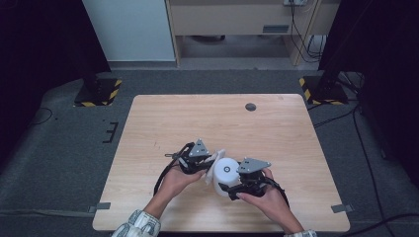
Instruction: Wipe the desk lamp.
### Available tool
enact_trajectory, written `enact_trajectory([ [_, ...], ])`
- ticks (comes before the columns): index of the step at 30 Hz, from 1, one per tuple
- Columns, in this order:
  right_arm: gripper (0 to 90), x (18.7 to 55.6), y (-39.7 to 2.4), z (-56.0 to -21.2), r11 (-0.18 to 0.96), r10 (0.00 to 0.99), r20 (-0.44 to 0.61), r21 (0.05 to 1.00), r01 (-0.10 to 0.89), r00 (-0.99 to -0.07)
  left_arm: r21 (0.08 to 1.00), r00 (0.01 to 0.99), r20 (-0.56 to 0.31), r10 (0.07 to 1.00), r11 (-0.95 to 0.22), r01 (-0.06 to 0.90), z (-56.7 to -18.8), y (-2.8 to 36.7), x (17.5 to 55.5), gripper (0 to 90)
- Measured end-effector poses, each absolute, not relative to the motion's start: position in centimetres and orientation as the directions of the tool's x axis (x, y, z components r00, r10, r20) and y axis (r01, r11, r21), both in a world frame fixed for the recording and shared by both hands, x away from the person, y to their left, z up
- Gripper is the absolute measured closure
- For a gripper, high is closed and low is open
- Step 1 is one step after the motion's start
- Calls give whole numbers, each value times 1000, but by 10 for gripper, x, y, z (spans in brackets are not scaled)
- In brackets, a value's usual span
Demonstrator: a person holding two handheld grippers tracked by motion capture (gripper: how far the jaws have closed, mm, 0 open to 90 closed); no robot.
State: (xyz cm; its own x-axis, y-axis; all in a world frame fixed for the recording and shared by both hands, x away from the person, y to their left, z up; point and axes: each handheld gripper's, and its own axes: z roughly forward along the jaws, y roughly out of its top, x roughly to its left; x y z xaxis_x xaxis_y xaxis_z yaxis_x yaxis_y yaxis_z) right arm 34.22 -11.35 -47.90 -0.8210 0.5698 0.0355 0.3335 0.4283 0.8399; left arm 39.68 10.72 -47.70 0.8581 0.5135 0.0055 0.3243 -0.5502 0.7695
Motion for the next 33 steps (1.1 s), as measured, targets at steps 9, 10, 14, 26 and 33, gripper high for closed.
enact_trajectory([
  [9, 89, 342, -113, -479, 429, 570, 34, 840, 333, -821, 715, 874, 19, 485, -618, 327, -488, 115, 387, 760],
  [10, 89, 342, -113, -479, 428, 571, 34, 840, 333, -821, 724, 875, 13, 485, -608, 326, -485, 118, 385, 760],
  [14, 89, 343, -113, -479, 429, 571, 31, 841, 331, -820, 789, 867, -4, 498, -531, 309, -464, 125, 381, 759],
  [26, 89, 343, -113, -479, 429, 571, 31, 840, 331, -820, 734, 866, -2, 500, -588, 341, -487, 110, 395, 760],
  [33, 89, 343, -113, -479, 430, 572, 30, 840, 331, -820, 730, 873, 2, 488, -597, 332, -484, 118, 386, 759],
])
